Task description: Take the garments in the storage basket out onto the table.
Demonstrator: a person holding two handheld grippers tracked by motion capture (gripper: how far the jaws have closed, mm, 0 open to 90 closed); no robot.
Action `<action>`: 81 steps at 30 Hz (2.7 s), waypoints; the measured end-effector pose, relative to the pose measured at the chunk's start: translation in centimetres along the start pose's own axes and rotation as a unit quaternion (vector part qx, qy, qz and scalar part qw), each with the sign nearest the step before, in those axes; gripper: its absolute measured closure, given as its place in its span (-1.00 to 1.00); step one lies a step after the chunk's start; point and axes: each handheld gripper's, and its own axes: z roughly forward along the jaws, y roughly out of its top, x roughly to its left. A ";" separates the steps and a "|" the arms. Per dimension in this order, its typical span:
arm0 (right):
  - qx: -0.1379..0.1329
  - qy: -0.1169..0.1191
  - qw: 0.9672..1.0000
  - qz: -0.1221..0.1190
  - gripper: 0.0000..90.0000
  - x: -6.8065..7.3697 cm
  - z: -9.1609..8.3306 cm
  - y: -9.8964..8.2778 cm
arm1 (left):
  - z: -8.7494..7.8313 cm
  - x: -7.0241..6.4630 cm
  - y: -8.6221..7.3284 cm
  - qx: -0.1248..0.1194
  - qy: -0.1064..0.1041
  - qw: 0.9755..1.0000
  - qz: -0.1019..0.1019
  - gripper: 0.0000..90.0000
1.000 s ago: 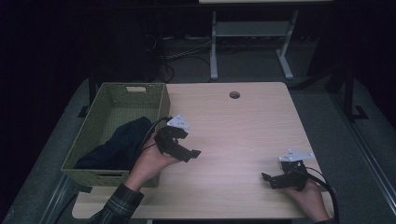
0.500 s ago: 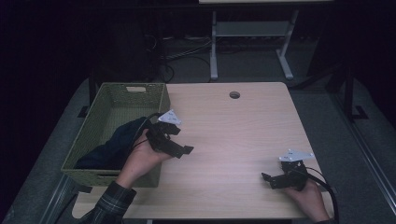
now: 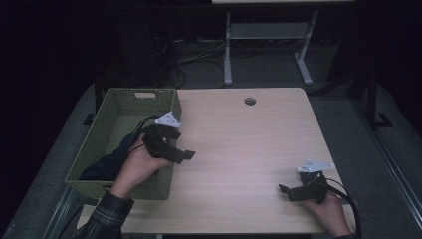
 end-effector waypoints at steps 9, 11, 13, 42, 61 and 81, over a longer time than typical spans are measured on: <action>0.000 0.000 1.000 0.000 -0.97 0.0 0.0 0.0 | -1.3 0.9 -0.4 -0.006 0.008 1.000 -0.010 -0.68; 0.000 0.000 1.000 0.000 -0.97 0.0 0.0 0.0 | -1.6 1.1 -0.5 -0.006 0.009 1.000 -0.012 -0.68; -0.001 0.000 1.000 0.001 -0.97 0.0 0.0 0.0 | -1.9 1.3 -0.5 -0.006 0.011 1.000 -0.012 -0.68; 0.001 0.000 1.000 0.000 -0.97 0.0 0.0 0.0 | -7.3 5.0 -3.2 -0.008 0.064 0.997 -0.049 -0.68; 0.001 0.001 1.000 0.000 -0.97 0.0 0.0 0.0 | -9.4 6.7 -7.0 0.021 0.095 0.992 -0.084 -0.68; 0.001 0.000 1.000 0.000 -0.97 0.0 0.0 0.0 | -7.5 7.9 -9.8 0.061 0.086 0.988 -0.112 -0.66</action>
